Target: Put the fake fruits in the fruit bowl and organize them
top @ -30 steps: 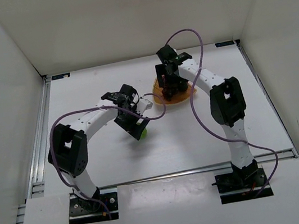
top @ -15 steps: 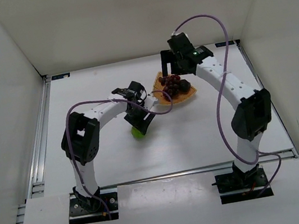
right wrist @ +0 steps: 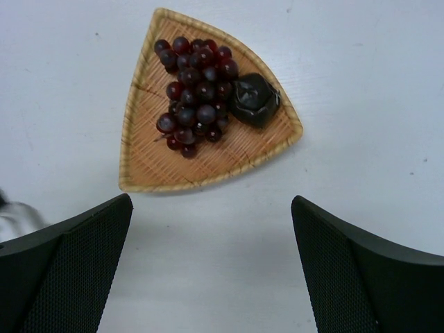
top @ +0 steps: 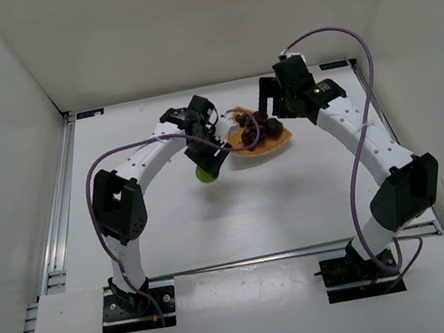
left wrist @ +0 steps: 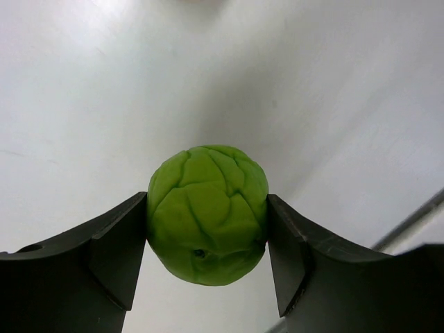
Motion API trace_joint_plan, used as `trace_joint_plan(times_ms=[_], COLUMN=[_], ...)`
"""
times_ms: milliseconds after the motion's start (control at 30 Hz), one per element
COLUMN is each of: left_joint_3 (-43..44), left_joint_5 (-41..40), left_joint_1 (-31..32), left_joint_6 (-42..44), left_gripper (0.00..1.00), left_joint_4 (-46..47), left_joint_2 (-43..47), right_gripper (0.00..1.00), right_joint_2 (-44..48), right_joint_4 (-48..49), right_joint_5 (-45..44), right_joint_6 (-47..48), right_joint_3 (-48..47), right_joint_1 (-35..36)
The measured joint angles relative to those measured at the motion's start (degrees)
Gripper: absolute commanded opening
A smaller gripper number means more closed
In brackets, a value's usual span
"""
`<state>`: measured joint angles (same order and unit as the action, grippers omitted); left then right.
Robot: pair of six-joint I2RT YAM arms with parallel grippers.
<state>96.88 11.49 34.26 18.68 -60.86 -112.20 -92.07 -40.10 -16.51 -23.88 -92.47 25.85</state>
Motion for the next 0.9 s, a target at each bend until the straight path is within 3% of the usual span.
trace_joint_plan(times_ms=[267, 433, 600, 667, 700, 833, 900], left_joint_3=[13.1, 26.4, 29.6, 29.7, 29.7, 29.2, 28.2], left_joint_5=[-1.9, -0.6, 0.0, 0.2, 0.3, 0.8, 1.2], left_joint_1=[0.0, 0.1, 0.8, 1.2, 1.3, 1.8, 1.8], left_joint_6=[-1.6, -3.5, -4.0, -4.1, -4.1, -3.7, -3.4], left_gripper=[0.19, 0.22, 0.32, 0.44, 0.65, 1.0, 1.0], left_joint_4=[9.7, 13.9, 15.1, 15.5, 15.5, 15.7, 15.6], left_joint_2=[-2.0, -14.3, -23.6, -24.9, -25.0, -24.4, -23.6], right_gripper=[0.99, 0.99, 0.99, 0.99, 0.99, 0.99, 0.99], right_joint_2=[5.6, 7.5, 10.9, 11.8, 12.1, 12.3, 12.3], right_joint_4=[2.6, 3.1, 3.4, 3.7, 3.8, 4.2, 4.2], right_joint_5=[0.3, 0.3, 0.4, 0.6, 0.7, 1.0, 1.4], right_joint_6=[-3.8, -4.8, -5.2, -5.3, -5.3, -5.3, -5.3], right_joint_3=[10.6, 13.9, 15.8, 16.1, 16.3, 16.5, 16.5], right_joint_1=[-3.5, -7.3, -10.4, -11.3, -11.8, -12.4, -12.4])
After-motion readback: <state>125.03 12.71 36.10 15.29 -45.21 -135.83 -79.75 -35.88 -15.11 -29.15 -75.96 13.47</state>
